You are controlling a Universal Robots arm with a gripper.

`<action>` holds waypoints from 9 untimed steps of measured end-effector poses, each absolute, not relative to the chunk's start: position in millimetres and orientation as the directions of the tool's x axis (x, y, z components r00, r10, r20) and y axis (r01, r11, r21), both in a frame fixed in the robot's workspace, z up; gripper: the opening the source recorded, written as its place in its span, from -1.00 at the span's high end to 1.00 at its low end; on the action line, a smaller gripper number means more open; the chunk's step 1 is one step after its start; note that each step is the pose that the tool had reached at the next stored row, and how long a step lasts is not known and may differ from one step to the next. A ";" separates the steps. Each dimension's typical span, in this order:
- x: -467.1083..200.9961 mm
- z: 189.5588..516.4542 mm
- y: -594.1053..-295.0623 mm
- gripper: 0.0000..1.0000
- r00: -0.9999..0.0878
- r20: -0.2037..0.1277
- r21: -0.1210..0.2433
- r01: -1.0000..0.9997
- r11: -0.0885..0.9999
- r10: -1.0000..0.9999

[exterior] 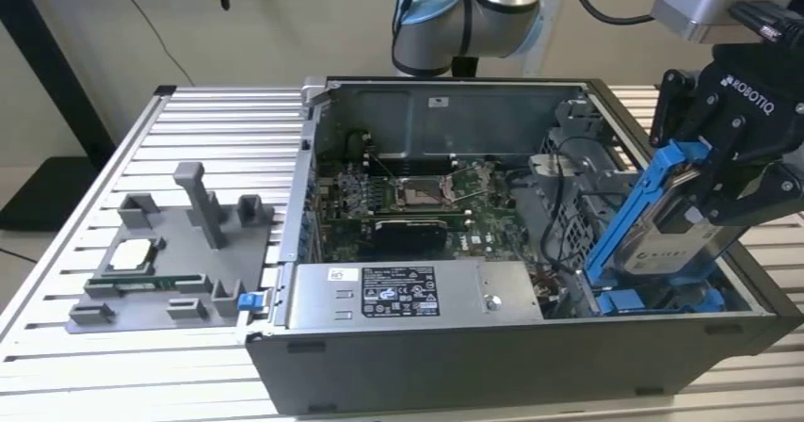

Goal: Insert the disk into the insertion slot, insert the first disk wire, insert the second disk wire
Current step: 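Insert the disk into the insertion slot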

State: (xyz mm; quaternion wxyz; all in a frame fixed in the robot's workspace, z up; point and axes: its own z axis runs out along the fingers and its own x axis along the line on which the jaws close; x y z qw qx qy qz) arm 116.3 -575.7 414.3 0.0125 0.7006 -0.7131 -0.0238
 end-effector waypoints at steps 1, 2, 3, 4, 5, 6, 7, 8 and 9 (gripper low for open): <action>116.3 413.2 -575.8 1.00 -0.018 -0.017 0.051 -0.999 0.017 -1.000; 116.4 412.2 -576.0 1.00 -0.018 -0.018 0.051 -0.999 0.017 -1.000; 116.4 411.2 -576.0 1.00 -0.018 -0.020 0.051 -0.999 0.017 -1.000; 116.6 410.1 -576.0 1.00 -0.018 -0.021 0.051 -0.999 0.017 -1.000; 116.7 409.0 -576.1 1.00 -0.018 -0.021 0.051 -0.999 0.017 -1.000; 117.0 407.9 -576.1 1.00 -0.018 -0.022 0.051 -0.999 0.017 -1.000; 117.1 406.4 -576.2 1.00 -0.018 -0.023 0.051 -0.999 0.017 -1.000; 117.2 405.5 -576.3 1.00 -0.018 -0.023 0.052 -0.999 0.017 -1.000; 117.3 404.1 -576.3 1.00 -0.018 -0.024 0.052 -0.999 0.017 -1.000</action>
